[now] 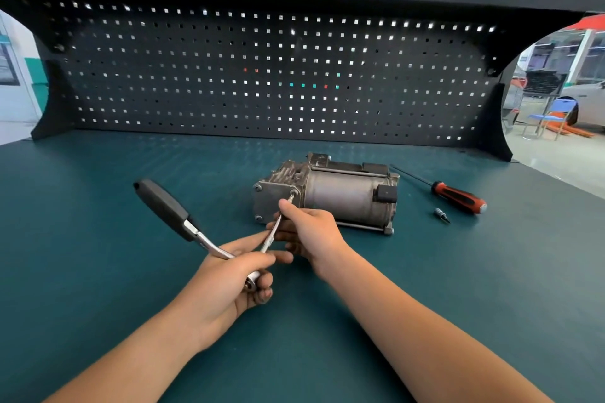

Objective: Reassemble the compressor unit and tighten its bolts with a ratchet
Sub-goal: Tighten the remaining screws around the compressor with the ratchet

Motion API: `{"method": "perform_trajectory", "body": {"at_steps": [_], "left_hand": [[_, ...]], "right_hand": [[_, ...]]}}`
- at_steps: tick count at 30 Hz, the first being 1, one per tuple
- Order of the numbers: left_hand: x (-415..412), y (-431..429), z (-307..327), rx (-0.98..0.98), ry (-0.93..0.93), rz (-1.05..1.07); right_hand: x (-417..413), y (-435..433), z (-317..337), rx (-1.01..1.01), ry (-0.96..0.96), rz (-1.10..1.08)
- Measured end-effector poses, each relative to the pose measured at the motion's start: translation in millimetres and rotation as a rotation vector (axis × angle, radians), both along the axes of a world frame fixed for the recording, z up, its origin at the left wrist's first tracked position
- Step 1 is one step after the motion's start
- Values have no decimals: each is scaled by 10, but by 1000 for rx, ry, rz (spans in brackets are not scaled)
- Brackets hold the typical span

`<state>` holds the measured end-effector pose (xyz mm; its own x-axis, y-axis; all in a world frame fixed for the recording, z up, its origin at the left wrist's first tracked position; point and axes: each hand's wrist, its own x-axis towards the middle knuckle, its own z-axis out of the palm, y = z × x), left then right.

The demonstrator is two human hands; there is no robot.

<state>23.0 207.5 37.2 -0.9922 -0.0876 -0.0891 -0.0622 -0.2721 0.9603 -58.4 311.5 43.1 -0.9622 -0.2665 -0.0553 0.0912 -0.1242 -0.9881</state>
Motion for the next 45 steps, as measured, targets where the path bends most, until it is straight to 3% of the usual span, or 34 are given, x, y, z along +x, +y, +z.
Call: {"method": "perform_trajectory", "body": {"at_steps": [11,14,17,19,20,21,25,27,29,30,32,34,38,40,41,42,43,45], "left_hand": [[11,29,17,55,-49,7],[-13,43,36,210,-115,17],[-19,91,97,487,-180,-42],[-13,136,167,487,-157,-79],[-24,138,188,368,-126,-75],[-31,127,213,120,-77,-67],[-104,20,204,-1456,128,-56],[-87,80,155,-1845,208,35],[-99,130,132,-2025,244,15],[-131,99,90,-2008,264,11],[-155,44,62,-1724,227,41],[-98,40,79,-1116,196,-54],[-47,99,168,322,-79,-78],[-50,112,209,654,-145,-91],[-48,120,234,646,-162,-85],[-54,117,248,518,-165,-58],[-64,104,250,283,-141,-18],[-72,65,226,-506,-16,19]], "right_hand": [[-4,20,26,60,43,-24],[-19,19,21,58,45,-44],[-44,15,17,41,45,-67],[-60,19,15,38,48,-82],[-67,17,11,43,49,-88],[-71,13,11,52,47,-89],[-89,-19,26,83,19,-68],[-85,-13,27,113,28,-60],[-85,6,24,127,49,-52],[-93,13,17,130,56,-45],[-116,19,13,125,62,-32],[-136,21,13,97,45,-37],[-160,21,26,-2,-37,-29],[-172,26,41,-29,-49,-14],[-171,28,44,-26,-49,0],[-169,32,45,-18,-53,19],[-162,37,47,-11,-60,42],[-152,41,47,2,-68,75]]}}
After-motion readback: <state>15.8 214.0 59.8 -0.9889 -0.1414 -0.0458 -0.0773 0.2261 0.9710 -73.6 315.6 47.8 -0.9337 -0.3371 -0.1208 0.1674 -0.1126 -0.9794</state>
